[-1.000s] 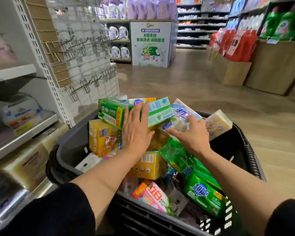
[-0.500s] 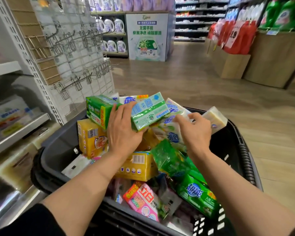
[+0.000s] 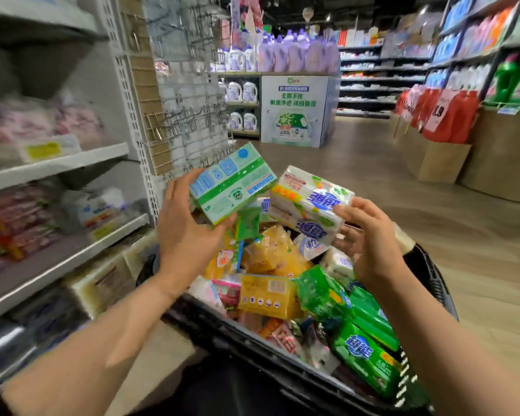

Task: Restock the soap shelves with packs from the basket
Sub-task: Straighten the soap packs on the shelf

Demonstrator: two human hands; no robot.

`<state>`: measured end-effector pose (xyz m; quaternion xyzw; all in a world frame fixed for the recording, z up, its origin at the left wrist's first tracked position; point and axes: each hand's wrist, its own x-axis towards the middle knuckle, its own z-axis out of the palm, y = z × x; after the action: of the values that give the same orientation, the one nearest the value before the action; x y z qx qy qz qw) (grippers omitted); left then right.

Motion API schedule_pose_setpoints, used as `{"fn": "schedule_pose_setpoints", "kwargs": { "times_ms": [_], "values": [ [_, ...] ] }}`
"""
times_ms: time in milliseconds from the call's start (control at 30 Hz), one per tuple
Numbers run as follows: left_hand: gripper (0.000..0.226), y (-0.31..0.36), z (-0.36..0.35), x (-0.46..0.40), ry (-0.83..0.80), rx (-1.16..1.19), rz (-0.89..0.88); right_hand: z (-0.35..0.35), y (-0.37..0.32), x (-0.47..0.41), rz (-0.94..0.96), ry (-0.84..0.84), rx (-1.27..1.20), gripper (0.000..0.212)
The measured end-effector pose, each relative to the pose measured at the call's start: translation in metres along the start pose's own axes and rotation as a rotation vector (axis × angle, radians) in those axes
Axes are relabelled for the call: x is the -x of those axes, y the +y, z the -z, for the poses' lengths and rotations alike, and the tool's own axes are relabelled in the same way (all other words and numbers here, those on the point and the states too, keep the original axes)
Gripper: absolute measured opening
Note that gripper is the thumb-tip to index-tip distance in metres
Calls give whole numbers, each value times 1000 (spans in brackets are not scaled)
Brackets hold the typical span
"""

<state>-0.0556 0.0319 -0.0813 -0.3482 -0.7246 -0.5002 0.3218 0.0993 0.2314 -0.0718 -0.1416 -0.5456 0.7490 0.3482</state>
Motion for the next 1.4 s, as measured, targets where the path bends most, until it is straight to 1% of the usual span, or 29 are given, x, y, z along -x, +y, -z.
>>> {"fn": "schedule_pose_setpoints", "kwargs": {
  "times_ms": [67, 167, 233, 300, 400, 433, 500, 600, 667, 733, 867, 933, 967, 1033, 1067, 1133, 1167, 1233, 1267, 1333, 1400],
  "values": [
    [77, -8, 39, 6, 26, -66, -9, -26, -6, 9, -31, -58, -11, 19],
    [69, -19, 103, 19, 72, -156, 7, -72, -5, 26, -99, -142, -23, 14],
    [69, -28, 145, 32, 85, -189, 27, -104, 4, 36, -160, -191, 0, 10],
    [71, -39, 185, 44, 108, -260, 73, -139, 15, 48, -220, -237, 28, 8],
    [76, -62, 237, 62, 109, -345, 194, -191, 36, 66, -315, -318, 44, 12],
    [78, -69, 253, 68, 113, -338, 245, -207, 43, 72, -348, -342, 51, 9],
    [79, -79, 284, 80, 152, -249, 359, -237, 57, 85, -425, -387, 72, 5],
    [71, -94, 323, 104, 214, -126, 571, -275, 77, 103, -531, -447, 109, 8],
    [69, -101, 345, 118, 264, -76, 677, -295, 90, 115, -589, -488, 128, 11],
    [72, -103, 364, 129, 298, -69, 739, -314, 103, 128, -635, -511, 128, 12],
    [61, -99, 399, 145, 351, -120, 772, -350, 123, 156, -720, -595, 76, 25],
    [61, -97, 417, 159, 359, -151, 790, -370, 130, 174, -726, -699, 94, 32],
    [63, -96, 427, 165, 374, -170, 810, -380, 135, 184, -713, -740, 125, 32],
    [65, -90, 447, 176, 416, -201, 850, -398, 146, 204, -693, -773, 175, 25],
    [64, -87, 458, 181, 440, -219, 857, -407, 151, 214, -695, -779, 182, 26],
    [65, -79, 477, 192, 490, -273, 880, -423, 160, 232, -695, -800, 197, 38],
    [66, -76, 486, 199, 515, -287, 902, -430, 163, 240, -680, -813, 204, 50],
    [65, -64, 503, 214, 563, -311, 952, -442, 166, 255, -620, -864, 202, 73],
    [63, -57, 511, 222, 592, -328, 971, -445, 169, 262, -580, -898, 199, 78],
    [62, -41, 527, 237, 647, -359, 998, -446, 175, 278, -519, -969, 223, 74],
    [61, -24, 544, 252, 696, -405, 1022, -446, 183, 293, -530, -1016, 247, 69]
  ]
}}
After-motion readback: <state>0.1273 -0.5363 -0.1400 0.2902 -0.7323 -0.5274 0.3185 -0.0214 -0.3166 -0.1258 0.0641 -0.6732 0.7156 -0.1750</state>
